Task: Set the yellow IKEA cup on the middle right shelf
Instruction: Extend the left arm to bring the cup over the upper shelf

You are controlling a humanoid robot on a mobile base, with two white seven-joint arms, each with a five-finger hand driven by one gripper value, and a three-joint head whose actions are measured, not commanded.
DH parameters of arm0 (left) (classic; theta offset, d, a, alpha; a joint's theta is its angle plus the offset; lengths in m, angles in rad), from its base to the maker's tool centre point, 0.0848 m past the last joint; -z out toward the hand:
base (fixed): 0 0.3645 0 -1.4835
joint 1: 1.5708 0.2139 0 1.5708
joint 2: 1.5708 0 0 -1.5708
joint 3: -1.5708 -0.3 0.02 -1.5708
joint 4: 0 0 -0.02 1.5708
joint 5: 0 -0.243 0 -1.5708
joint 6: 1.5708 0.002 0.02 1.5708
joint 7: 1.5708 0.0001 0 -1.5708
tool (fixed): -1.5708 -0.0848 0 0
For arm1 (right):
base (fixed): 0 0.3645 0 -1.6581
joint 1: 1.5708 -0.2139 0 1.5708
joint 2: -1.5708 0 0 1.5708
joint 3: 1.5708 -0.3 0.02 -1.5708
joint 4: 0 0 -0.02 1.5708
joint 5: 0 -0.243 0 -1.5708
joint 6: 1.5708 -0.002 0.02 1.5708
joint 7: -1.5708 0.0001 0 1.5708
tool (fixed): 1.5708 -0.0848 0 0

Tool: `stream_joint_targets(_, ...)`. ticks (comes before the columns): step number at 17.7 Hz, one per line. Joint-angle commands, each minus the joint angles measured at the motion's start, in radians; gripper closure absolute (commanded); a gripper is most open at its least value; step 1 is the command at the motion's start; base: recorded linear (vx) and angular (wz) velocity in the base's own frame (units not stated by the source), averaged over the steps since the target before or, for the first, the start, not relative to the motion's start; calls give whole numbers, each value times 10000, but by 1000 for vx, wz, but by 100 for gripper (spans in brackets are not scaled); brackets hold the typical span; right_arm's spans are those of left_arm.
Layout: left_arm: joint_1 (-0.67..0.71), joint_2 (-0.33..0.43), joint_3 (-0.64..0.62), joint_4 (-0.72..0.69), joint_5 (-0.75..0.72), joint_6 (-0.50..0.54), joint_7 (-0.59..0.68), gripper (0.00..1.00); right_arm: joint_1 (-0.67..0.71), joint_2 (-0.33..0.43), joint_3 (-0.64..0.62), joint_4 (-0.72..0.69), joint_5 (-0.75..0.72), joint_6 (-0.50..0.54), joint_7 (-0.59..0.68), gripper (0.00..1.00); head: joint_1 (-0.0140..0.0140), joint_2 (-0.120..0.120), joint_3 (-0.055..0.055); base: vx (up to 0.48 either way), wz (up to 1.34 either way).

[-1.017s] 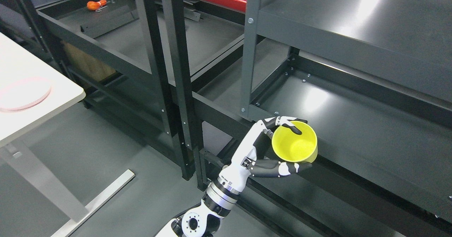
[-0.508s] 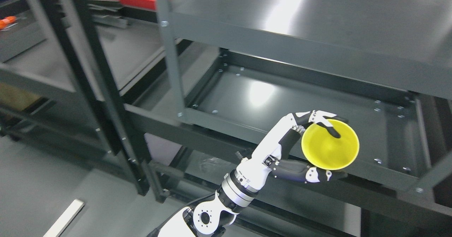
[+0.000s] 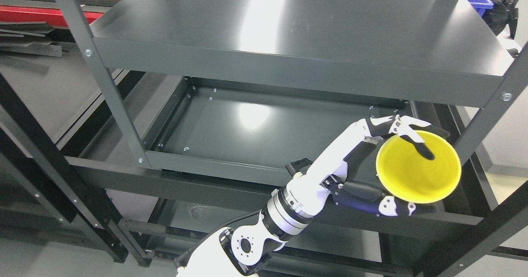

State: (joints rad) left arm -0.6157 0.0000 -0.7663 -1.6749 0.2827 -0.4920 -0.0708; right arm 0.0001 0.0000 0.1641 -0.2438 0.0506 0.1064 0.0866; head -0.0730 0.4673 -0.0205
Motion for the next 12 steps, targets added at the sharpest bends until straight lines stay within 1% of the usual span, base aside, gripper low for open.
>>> stream_joint_targets(1, -255, 175, -175, -401, -5, -4, 17, 99, 60, -174, 0, -1, 0, -6, -7, 1, 0, 0, 0, 30, -106)
stream_joint_targets(7, -469, 175, 361, -416, -20, -4, 17, 99, 60, -174, 0, -1, 0, -6, -7, 1, 0, -2, 0, 3, 6)
stream_joint_targets(9, -744, 175, 529, -431, -20, -4, 17, 99, 60, -174, 0, -1, 0, -6, -7, 1, 0, -2, 0, -33, 55)
stream_joint_targets(12, -1388, 175, 1188, -416, -20, 118, 48, 99, 60, -174, 0, -1, 0, -6, -7, 1, 0, -2, 0, -39, 61)
